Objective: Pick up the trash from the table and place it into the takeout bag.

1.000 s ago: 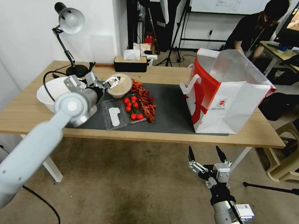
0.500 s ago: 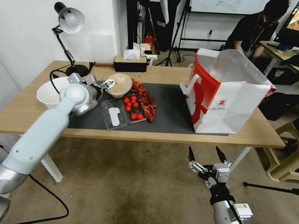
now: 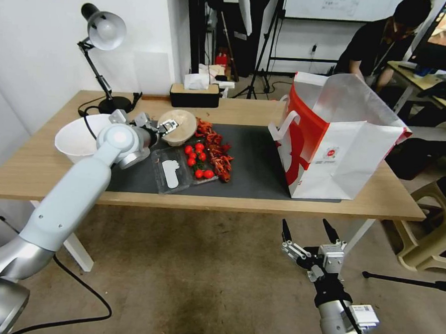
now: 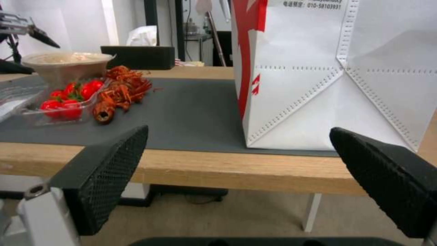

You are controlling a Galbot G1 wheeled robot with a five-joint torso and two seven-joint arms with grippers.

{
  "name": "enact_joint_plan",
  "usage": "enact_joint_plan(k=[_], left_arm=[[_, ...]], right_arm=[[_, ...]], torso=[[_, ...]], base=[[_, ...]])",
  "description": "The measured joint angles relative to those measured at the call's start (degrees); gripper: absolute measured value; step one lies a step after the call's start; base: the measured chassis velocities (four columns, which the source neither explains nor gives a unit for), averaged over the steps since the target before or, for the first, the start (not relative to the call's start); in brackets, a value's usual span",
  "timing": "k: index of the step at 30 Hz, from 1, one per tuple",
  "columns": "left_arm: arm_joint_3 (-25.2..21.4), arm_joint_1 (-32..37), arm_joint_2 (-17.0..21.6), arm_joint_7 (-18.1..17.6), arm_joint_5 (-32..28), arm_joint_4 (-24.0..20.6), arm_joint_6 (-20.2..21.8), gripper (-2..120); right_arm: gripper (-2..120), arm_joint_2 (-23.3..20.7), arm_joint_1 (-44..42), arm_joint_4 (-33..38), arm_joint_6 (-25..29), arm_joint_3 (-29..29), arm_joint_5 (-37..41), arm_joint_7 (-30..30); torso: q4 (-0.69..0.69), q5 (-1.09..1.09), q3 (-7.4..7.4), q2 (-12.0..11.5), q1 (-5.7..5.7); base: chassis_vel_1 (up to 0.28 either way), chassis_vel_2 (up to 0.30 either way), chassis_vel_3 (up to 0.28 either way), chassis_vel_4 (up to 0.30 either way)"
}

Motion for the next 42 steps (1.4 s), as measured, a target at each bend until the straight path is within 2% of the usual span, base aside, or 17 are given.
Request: enact_joint_plan(k=[3,4,7,8,11,12,17,18,19,20,33,34,37,38,39,41,42], left_arm=[[0.15,-0.03,-0.01,-0.04,-0.02,0.37,-0.66,61],[0.15,-0.03,-0.01,-0.04,-0.02,0.37,-0.66,61],[0.38,0.46,0.13,0.01,-0.01,0.30,-1.62,48],[0.38,0.46,0.13,0.01,-0.01,0.30,-1.62,48],[0.49,0.63,0.33,0.58,0.10,-0.26,-2.49,33],[0.49,0.63,0.33,0.58,0.10,-0.26,-2.49,33],[0.47,0.52,0.55,1.41,0.73,-1.25,-3.11,19],[0.46,0.47,0.60,1.54,0.85,-1.40,-3.20,13],[0.46,0.46,0.61,1.57,0.87,-1.42,-3.22,13],[0.47,0.36,0.78,1.94,1.11,-1.77,-3.42,2],[1.57,-1.56,2.34,8.16,5.25,-6.51,-5.69,0],[3.12,-4.49,2.46,10.17,7.23,-8.55,-6.69,0],[4.80,-7.79,2.18,11.29,8.08,-10.22,-7.19,0],[7.49,-12.06,1.44,12.58,9.19,-12.00,-7.39,0],[10.75,-16.31,0.65,14.12,10.59,-13.57,-7.70,0],[10.98,-16.56,0.60,14.21,10.69,-13.65,-7.72,0],[12.83,-18.49,0.16,14.97,11.67,-14.15,-7.78,0]], right_arm=[[100,0.11,-0.09,0.02,0.00,0.00,-0.16,0.04],[100,0.11,-0.09,0.02,0.00,0.00,-0.16,0.04],[100,0.28,-0.24,0.02,0.04,-0.06,-0.41,0.05],[100,0.28,-0.24,0.02,0.04,-0.06,-0.41,0.05],[100,0.37,-0.34,0.03,0.08,-0.10,-0.65,0.33],[100,0.37,-0.34,0.03,0.08,-0.10,-0.65,0.33],[100,0.50,-0.41,0.02,0.08,-0.10,-0.85,0.53],[100,0.53,-0.44,0.03,0.08,-0.10,-0.88,0.54],[100,0.53,-0.44,0.02,0.09,-0.11,-0.89,0.54],[100,0.59,-0.47,0.03,0.10,-0.12,-0.95,0.55],[100,0.66,-0.49,0.25,0.26,-0.09,-1.26,0.55],[100,0.62,-0.50,0.34,0.26,-0.08,-1.27,0.55],[100,0.64,-0.49,0.47,0.26,-0.07,-1.27,0.55],[100,0.68,-0.51,0.52,0.26,-0.03,-1.33,0.55],[100,0.75,-0.55,0.59,0.25,0.01,-1.38,0.55],[100,0.76,-0.55,0.59,0.25,0.02,-1.38,0.55],[100,0.78,-0.60,0.66,0.22,0.06,-1.40,0.55]], torso=[[0.01,0.00,0.00,0.00,0.00],[0.01,0.00,0.00,0.00,0.00],[0.01,-0.01,0.00,0.00,0.00],[0.01,-0.01,0.00,0.00,0.00],[0.01,-0.01,0.00,0.00,0.00],[0.01,-0.01,0.00,0.00,0.00],[0.01,-0.01,0.00,0.00,0.00],[0.01,-0.01,0.00,0.00,0.00],[0.01,-0.01,0.00,0.00,0.00],[0.00,0.00,0.00,0.00,0.00],[0.01,0.00,0.00,0.00,0.00],[0.03,-0.02,0.01,0.00,0.00],[0.00,0.04,0.00,0.00,0.00],[0.02,-0.02,0.01,0.00,0.00],[-0.02,0.04,0.00,0.00,0.00],[-0.02,0.05,0.00,0.00,0.00],[-0.01,0.07,0.00,0.01,-0.01]], base=[[0.000,0.000,0.000,0.000],[0.000,0.000,0.000,0.000],[0.000,0.000,0.000,0.000],[0.000,0.000,0.000,0.000],[0.000,0.000,0.000,0.000],[0.000,0.000,0.000,0.000],[0.000,0.000,0.000,0.000],[0.000,0.000,0.000,0.000],[0.000,0.000,0.000,0.000],[0.000,0.000,0.000,0.000],[0.000,0.000,0.000,0.000],[0.000,0.000,0.000,0.000],[0.000,0.000,0.000,0.000],[0.000,0.000,0.000,0.000],[0.000,0.000,0.000,0.000],[0.000,0.000,0.000,0.000],[0.000,0.000,0.000,0.000]])
